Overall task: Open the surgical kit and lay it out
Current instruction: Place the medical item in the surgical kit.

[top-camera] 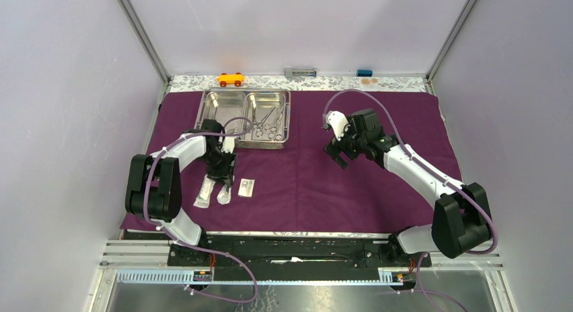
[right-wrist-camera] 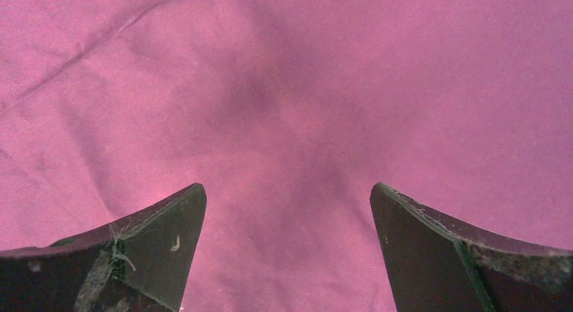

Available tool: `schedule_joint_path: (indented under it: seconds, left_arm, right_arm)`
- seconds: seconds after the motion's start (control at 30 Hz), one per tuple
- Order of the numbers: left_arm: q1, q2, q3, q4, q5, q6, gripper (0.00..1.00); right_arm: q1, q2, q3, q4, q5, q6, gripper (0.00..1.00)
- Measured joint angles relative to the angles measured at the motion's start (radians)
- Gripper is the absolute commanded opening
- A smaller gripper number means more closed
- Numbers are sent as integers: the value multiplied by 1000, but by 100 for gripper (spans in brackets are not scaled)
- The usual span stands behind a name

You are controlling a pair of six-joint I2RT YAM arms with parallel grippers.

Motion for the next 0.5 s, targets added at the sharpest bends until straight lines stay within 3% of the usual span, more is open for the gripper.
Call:
schedule_joint_path:
  seconds: [0.23, 0.5]
  left_arm:
    - [0, -40, 0, -7, 1, 0, 51]
    - [0, -199, 14, -13, 2, 5, 57]
  right_arm:
    - [0, 0, 0, 0, 0, -3, 99]
    - [0, 0, -1, 0, 0, -7, 99]
